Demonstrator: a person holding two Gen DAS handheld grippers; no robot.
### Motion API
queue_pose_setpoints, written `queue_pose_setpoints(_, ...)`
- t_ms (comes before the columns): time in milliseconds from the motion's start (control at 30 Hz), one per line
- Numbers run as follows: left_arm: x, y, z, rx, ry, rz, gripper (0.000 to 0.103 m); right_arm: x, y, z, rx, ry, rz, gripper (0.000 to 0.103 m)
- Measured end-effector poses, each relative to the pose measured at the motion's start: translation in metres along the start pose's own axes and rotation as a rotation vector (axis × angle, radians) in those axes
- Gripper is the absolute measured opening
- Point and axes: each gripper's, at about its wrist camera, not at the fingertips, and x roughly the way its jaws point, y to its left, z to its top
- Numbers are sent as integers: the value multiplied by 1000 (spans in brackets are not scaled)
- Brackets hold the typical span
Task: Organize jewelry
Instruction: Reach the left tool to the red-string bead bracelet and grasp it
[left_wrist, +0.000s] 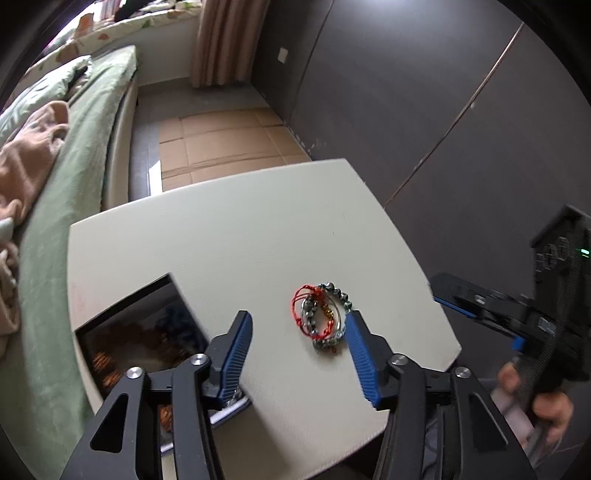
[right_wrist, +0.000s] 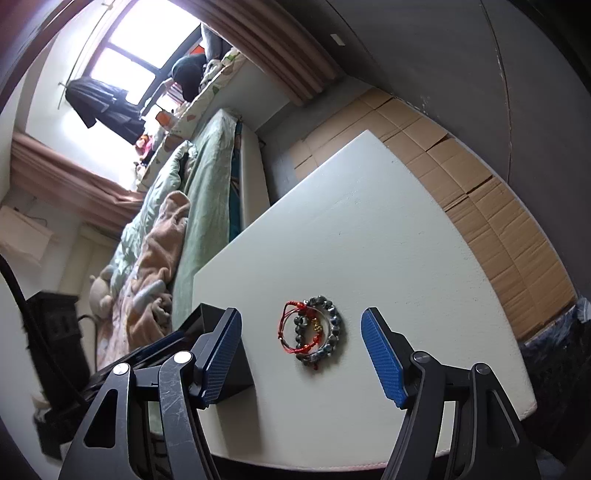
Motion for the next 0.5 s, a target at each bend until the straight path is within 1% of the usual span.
queue_pose_setpoints(67,12,-2,5,-1,29,3,44,-2,-3,0,5,-8,4,69)
queue_pose_setpoints(133,24,-3,10,-1,57,16,40,-3,-10,1,21,-9,-6,69)
queue_pose_setpoints(267,49,0,18,-21,113,27,40,-3,-21,2,57,-6,-7,69)
queue_pose_setpoints(367,68,7,21,-63,160,25,36,-3,-28,5,86,-5,2,69)
queue_pose_setpoints(500,89,14,19,-117,223,13,36,-2,-30,6,102,1,16,69)
